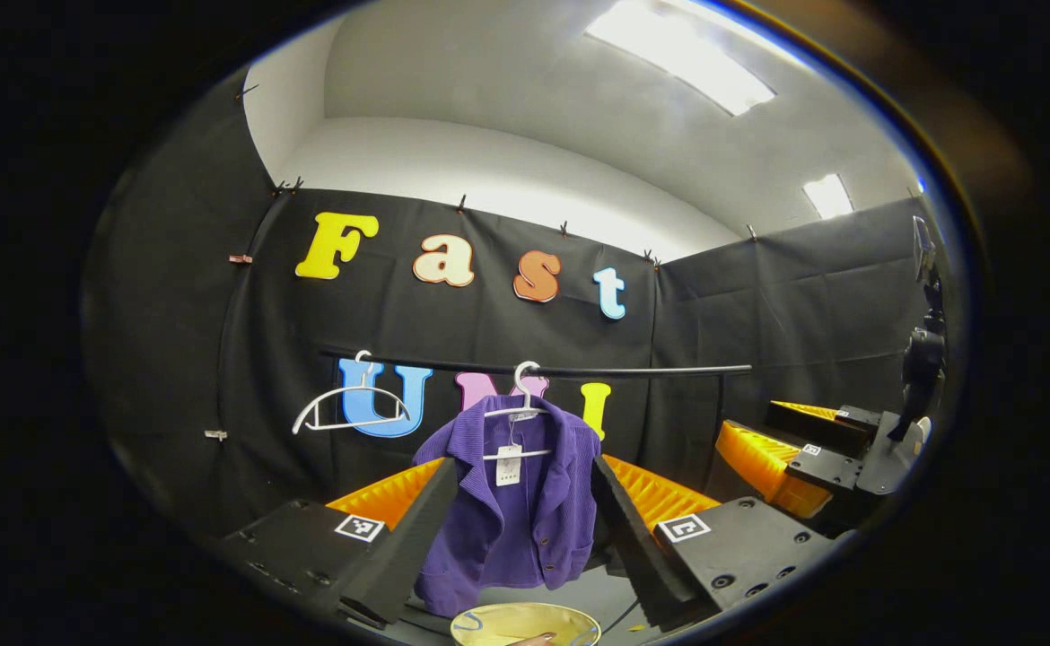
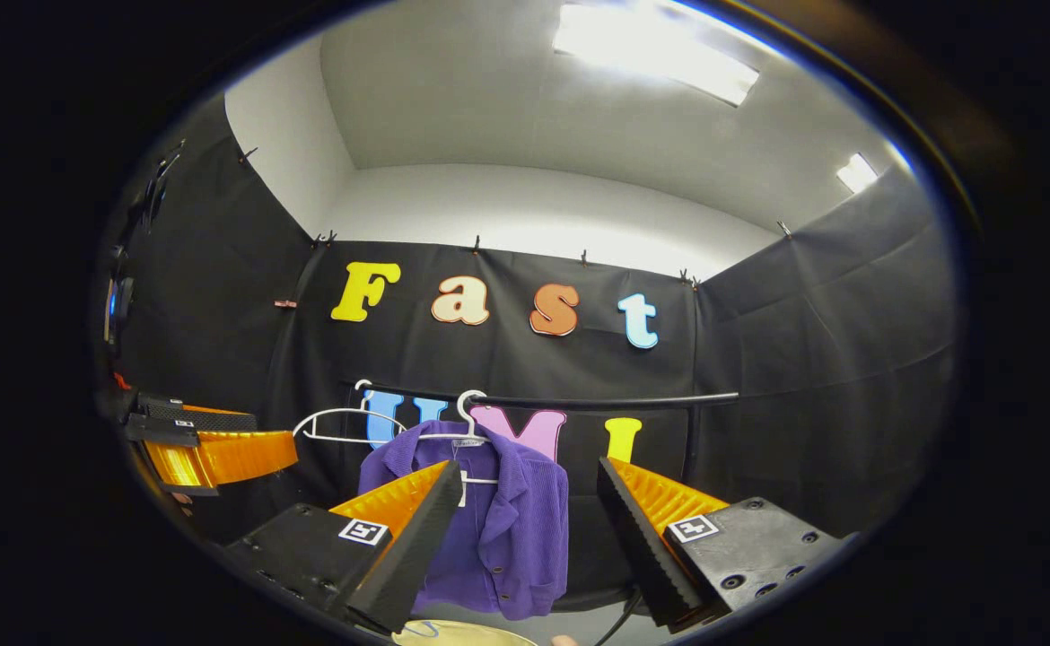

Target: Grasp the clothes on the hanger with both hands and then place them into the laundry hamper below.

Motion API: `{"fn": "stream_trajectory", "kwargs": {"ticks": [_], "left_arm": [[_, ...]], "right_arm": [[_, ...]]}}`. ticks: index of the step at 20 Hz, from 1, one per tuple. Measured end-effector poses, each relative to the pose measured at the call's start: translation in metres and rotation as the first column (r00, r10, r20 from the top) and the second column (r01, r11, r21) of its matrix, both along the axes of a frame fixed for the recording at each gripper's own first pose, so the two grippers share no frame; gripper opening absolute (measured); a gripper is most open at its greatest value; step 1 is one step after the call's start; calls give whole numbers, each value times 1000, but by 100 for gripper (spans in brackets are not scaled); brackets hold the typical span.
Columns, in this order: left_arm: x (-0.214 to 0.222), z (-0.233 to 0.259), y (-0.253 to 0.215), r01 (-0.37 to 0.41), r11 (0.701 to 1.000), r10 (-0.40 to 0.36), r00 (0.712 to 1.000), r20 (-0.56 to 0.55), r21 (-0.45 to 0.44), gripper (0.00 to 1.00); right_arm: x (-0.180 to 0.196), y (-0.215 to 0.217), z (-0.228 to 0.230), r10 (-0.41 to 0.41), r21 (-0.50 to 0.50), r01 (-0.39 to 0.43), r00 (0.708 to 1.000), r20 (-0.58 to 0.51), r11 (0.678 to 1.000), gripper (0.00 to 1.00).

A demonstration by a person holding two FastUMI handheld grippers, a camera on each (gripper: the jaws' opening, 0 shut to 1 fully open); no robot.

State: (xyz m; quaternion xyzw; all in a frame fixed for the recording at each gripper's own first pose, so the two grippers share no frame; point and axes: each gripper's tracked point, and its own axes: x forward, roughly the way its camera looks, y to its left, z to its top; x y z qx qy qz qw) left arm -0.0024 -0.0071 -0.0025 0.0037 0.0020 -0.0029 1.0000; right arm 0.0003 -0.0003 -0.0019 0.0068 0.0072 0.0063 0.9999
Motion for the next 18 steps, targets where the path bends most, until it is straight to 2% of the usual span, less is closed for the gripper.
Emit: {"fn": "stream_trajectory", "kwargs": {"ticks": [4,5,6,14,18], "left_arm": [[1,0,1,5,1000,-5,1000,-2,-13,95],[2,0,1,7,1000,-7,1000,-1,-13,98],[2,0,1,7,1000,-7,1000,2,-12,95],[1,0,7,2,1000,-2,1000,-5,-9,95],[3,0,4,26,1000,-26,1000,3,-17,95]], "right_arm": [[1,-2,-1,-9,2,9,1000,-1,1000,97],[1,-2,-1,-12,2,12,1000,-2,1000,96],[1,-2,-1,-14,2,14,1000,-3,1000,96],[-2,1,2,-20,-4,20,1000,-2,1000,96],[-2,1,-1,-30,-9,30,999,-15,1000,97]]}}
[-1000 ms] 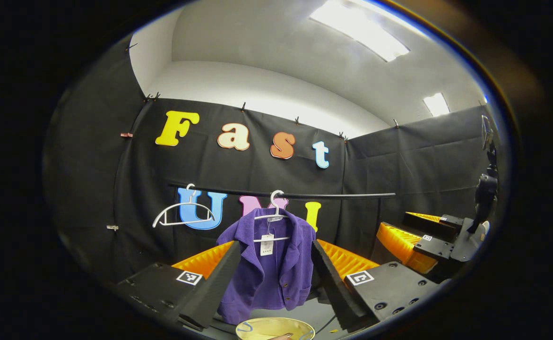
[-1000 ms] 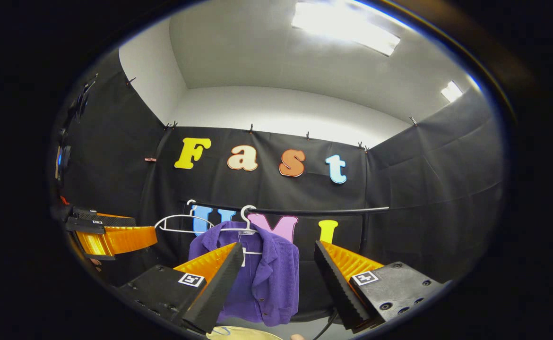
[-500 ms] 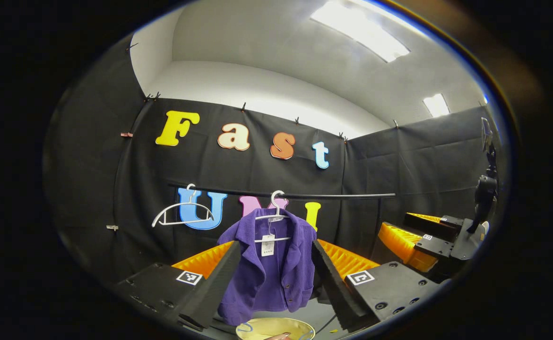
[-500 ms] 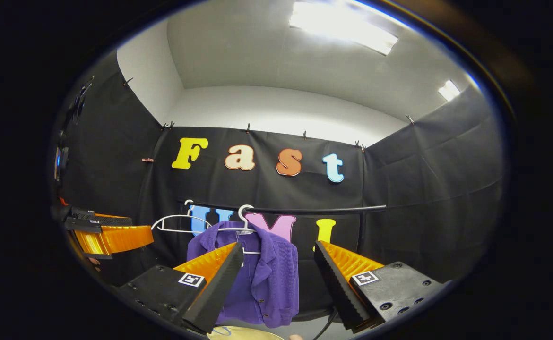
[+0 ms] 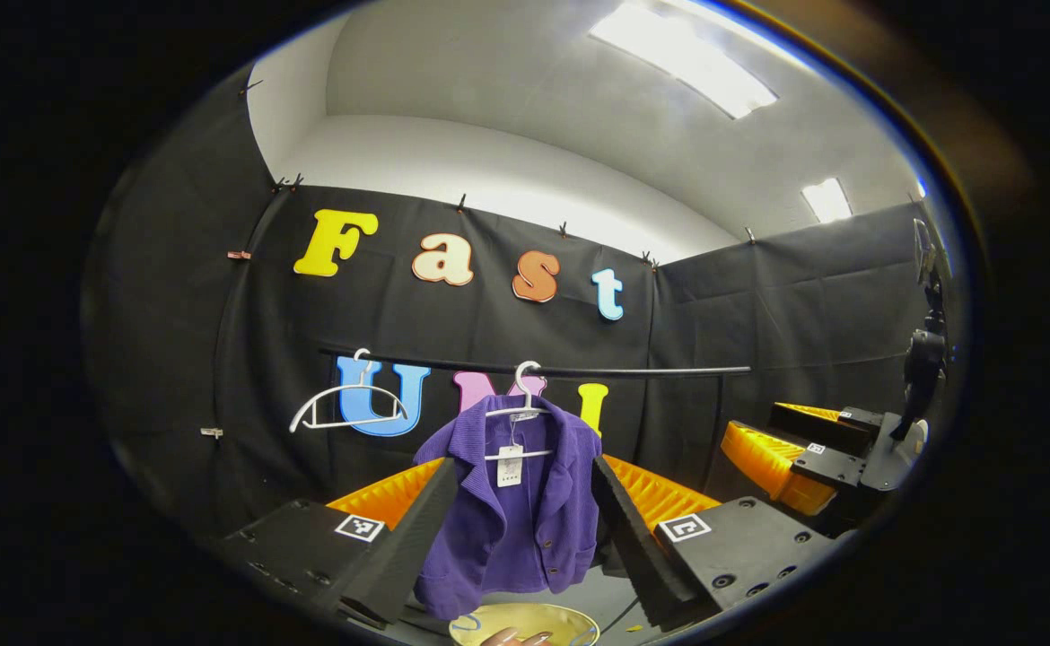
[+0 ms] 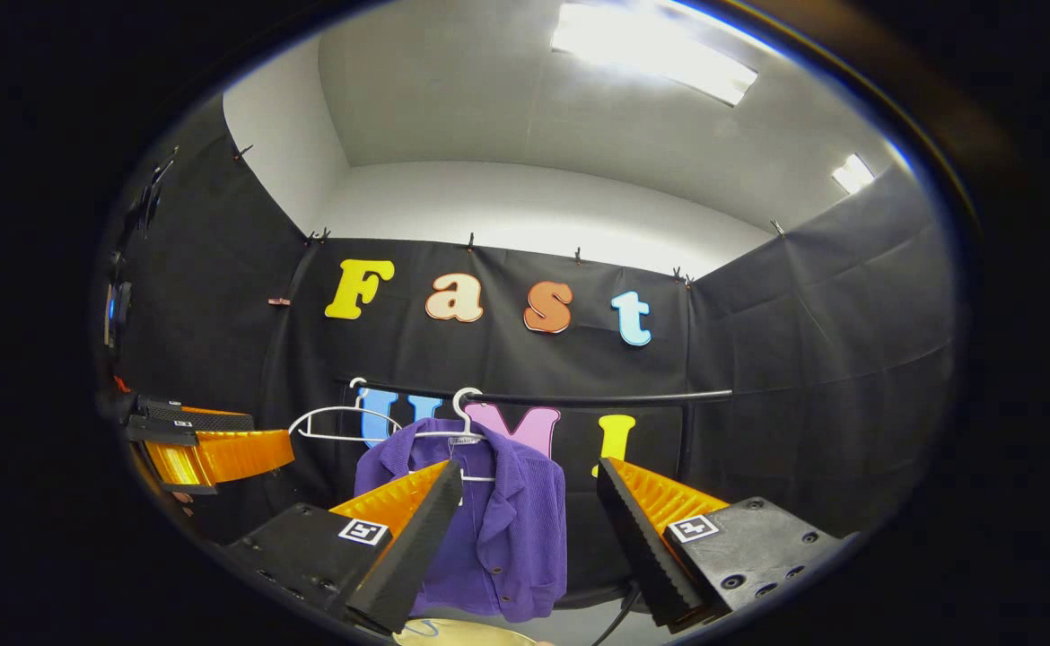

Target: Grasp the clothes on the hanger with both hands and then place them into the laundry hamper below.

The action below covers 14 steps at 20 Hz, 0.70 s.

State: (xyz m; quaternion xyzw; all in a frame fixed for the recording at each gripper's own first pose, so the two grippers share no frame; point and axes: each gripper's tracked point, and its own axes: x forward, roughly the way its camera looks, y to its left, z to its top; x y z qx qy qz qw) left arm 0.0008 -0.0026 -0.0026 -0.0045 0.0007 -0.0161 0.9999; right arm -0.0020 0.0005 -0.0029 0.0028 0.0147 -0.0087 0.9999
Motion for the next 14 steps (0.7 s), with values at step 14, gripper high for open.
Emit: {"fn": "stream_trajectory", "kwargs": {"ticks": [14], "left_arm": [[10,-14,31,42,999,-43,999,-29,-26,95]], "right_arm": [[6,23,-15,-58,-20,58,998,-32,998,97]]}}
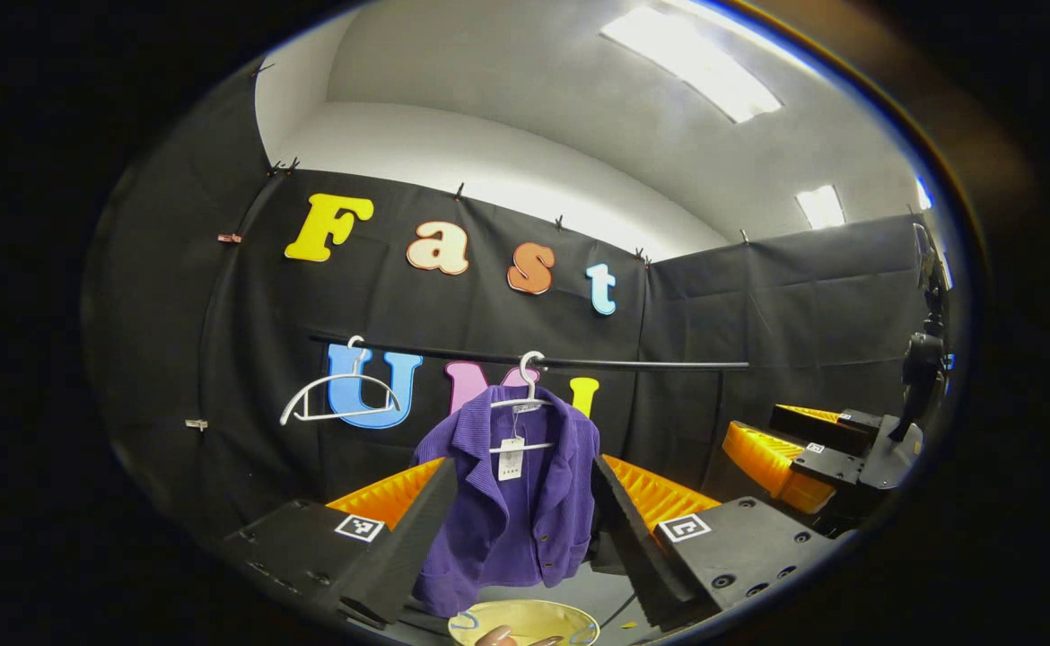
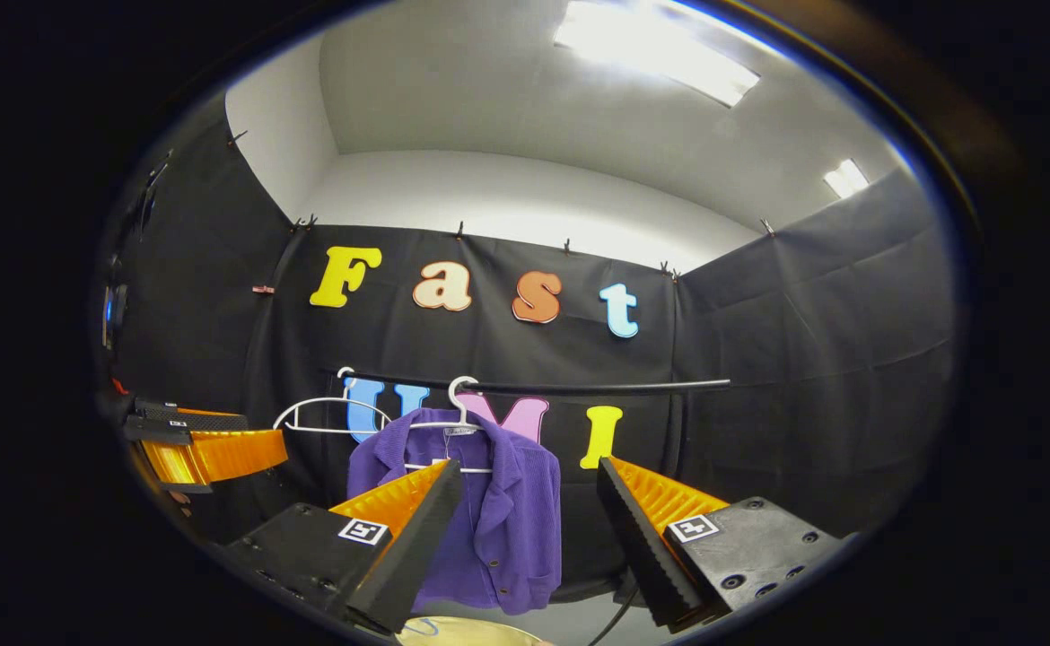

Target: Grasp the clothes on the hanger with both hands and then place them into the laundry hamper below.

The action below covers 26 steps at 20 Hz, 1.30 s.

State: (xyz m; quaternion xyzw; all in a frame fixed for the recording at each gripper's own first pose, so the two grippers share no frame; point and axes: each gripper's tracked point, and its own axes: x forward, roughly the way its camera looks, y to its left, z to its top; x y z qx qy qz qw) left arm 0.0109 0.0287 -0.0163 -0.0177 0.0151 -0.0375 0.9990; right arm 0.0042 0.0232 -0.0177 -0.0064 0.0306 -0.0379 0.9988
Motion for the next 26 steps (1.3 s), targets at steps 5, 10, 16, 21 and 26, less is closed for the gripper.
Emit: {"fn": "stream_trajectory", "kwargs": {"ticks": [5,10,16,21,26], "left_arm": [[24,-9,4,-13,1000,13,1000,-9,-3,95],[71,-25,7,-44,999,44,999,-18,15,95],[138,-38,16,-138,990,138,990,-7,0,95],[189,-62,32,-243,970,243,970,-4,-9,95],[219,-101,49,-330,943,328,944,-37,-44,95]], "right_arm": [[29,0,-17,11,9,-11,1000,-9,1000,97],[84,-3,-46,50,37,-50,999,-6,998,97],[166,-11,-98,123,76,-120,992,-35,990,97],[223,0,-155,210,121,-199,974,-87,973,97],[254,5,-210,235,183,-210,964,-126,960,98]]}}
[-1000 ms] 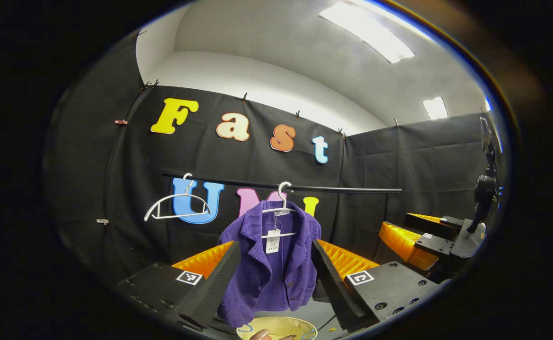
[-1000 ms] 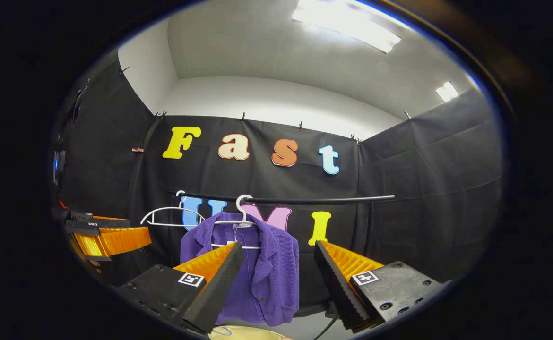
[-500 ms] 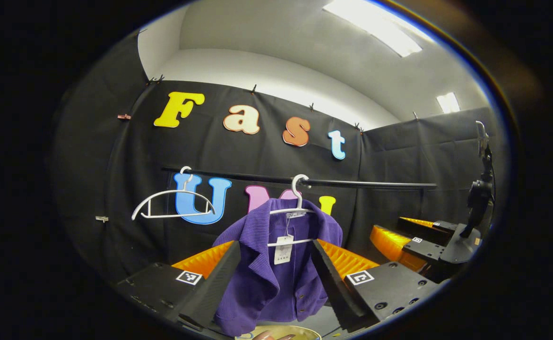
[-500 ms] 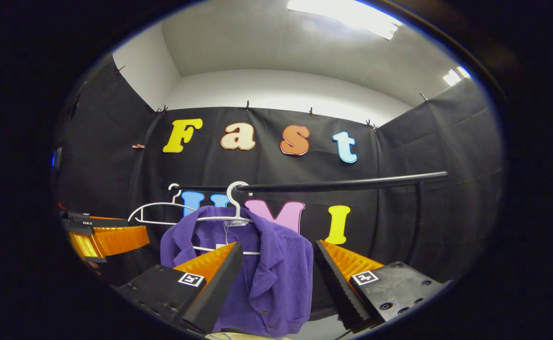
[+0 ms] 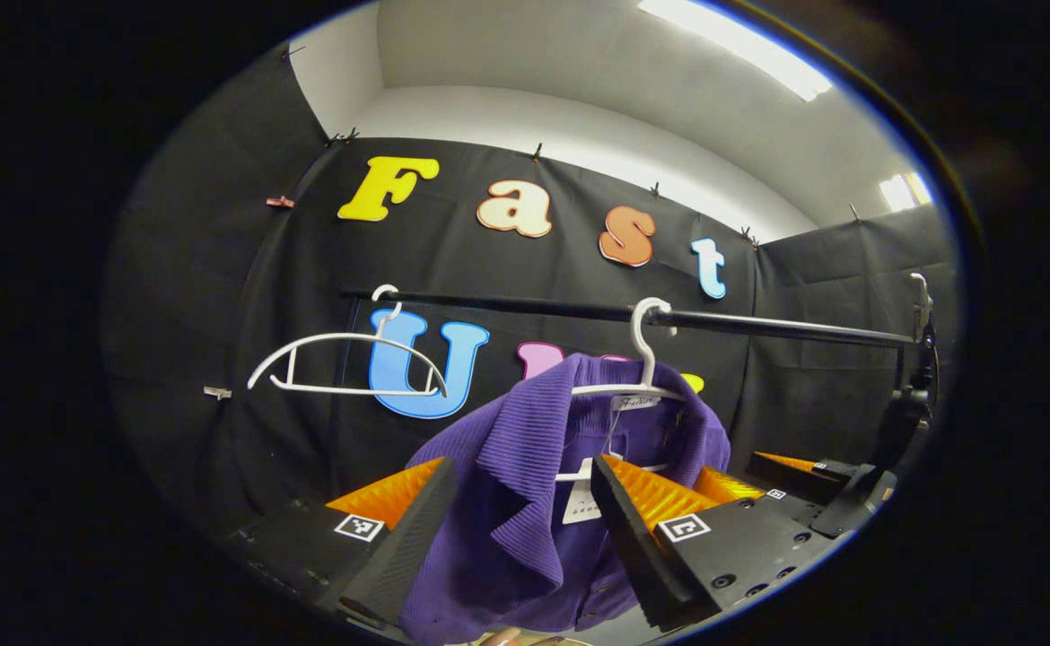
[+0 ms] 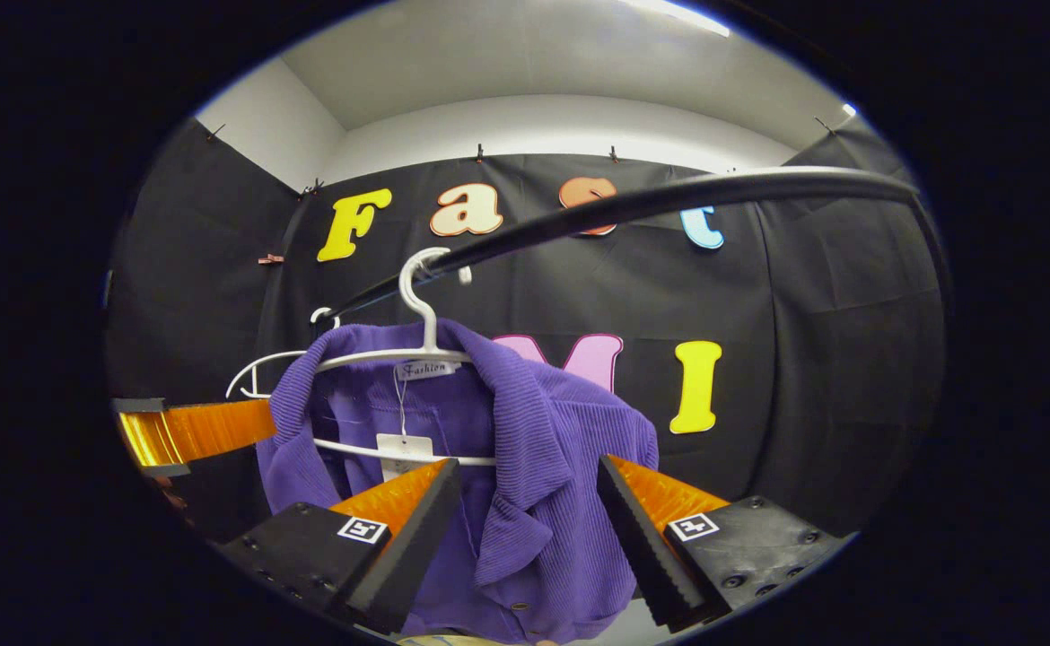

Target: Grasp the clothes on the hanger with both hands and then place them into the laundry hamper below.

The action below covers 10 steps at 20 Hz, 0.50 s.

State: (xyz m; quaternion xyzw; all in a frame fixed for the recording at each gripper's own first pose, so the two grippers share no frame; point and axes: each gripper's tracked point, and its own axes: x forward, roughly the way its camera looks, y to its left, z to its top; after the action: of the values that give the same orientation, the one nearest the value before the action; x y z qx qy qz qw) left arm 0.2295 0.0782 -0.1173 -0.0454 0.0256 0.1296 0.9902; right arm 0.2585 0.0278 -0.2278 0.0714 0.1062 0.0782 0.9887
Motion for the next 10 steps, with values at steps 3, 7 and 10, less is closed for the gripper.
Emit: {"fn": "stream_trajectory", "kwargs": {"ticks": [3,7,10], "left_arm": [[8,-31,4,-51,999,50,998,-41,-12,95],[25,-59,8,-114,993,113,990,-79,-11,95],[35,-72,18,-171,985,170,981,-90,-5,95]], "right_arm": [[11,0,-32,2,19,-1,999,-48,1000,98],[22,4,-67,2,36,2,993,-117,999,98],[29,11,-90,16,47,-9,987,-157,999,99]]}}
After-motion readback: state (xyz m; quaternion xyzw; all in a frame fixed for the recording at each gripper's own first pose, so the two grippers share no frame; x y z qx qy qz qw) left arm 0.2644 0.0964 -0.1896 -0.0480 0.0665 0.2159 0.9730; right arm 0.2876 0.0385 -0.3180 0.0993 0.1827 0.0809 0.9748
